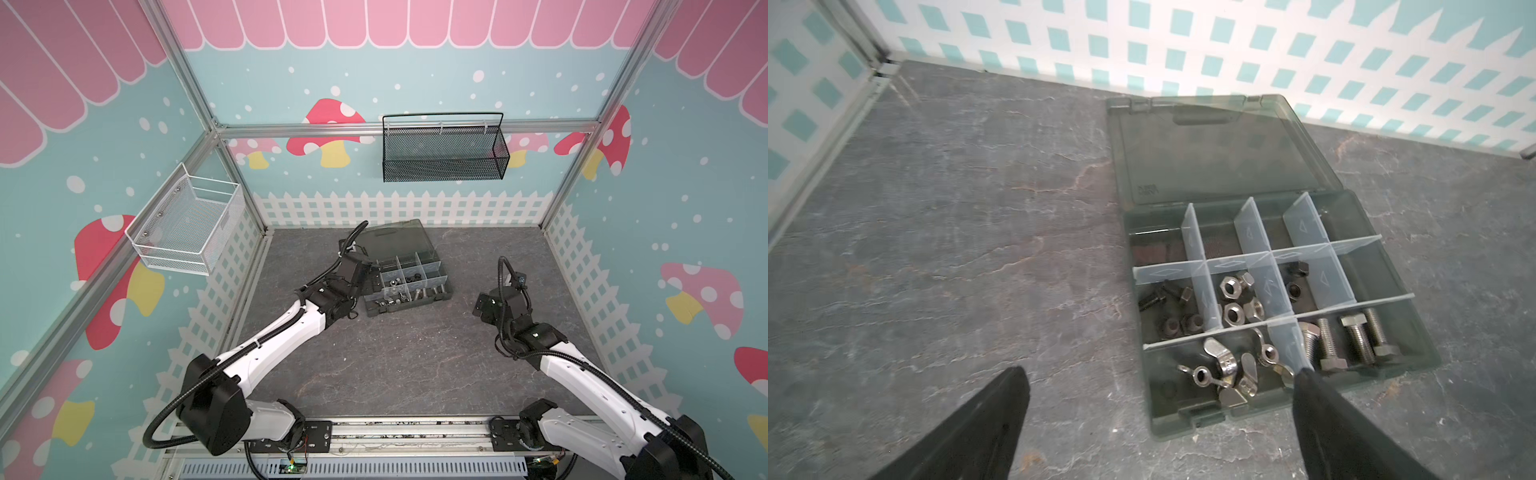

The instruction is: Sort the screws and nuts into containers

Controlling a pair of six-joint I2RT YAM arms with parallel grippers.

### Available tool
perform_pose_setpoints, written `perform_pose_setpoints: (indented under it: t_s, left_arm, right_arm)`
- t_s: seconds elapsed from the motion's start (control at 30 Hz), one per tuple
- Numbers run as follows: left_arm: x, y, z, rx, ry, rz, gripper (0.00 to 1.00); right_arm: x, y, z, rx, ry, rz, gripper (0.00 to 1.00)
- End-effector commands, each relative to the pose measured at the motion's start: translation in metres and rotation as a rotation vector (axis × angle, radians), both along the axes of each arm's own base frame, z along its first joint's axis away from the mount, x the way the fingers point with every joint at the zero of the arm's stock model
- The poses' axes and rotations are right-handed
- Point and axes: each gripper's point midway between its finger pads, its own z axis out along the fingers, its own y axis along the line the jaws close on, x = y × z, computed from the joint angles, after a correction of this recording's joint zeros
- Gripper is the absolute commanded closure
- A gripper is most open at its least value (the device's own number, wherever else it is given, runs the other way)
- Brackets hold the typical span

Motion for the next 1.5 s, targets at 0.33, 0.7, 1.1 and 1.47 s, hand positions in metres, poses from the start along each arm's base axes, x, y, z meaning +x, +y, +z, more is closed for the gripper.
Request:
perform_pose_setpoints:
  t_s: [0.33, 0.7, 1.1, 1.47]
  left_arm:
    - [-0.063, 0.111, 0.019, 0.012, -0.346, 0.294, 0.00]
    - [-0.088, 0.175, -0.013, 0.048, -0.460, 0.472, 0.00]
    - [-0.070, 0.211, -0.046, 0.010, -0.486, 0.494, 0.00]
    - [-0.030, 0.192, -0.058, 0.023, -0.527, 0.335, 0.00]
  right_arm:
    - [-0.021, -0.039, 0.017, -0.032, -0.256, -0.123, 0.02]
    - [-0.012, -0.060, 0.013, -0.231, -0.264, -0.217, 0.02]
    - [0.003, -0.090, 0.023, -0.330, -0.423, -0.215, 0.02]
    - [-0.003, -0.128, 0.009, -0.351, -0.440, -0.289, 0.02]
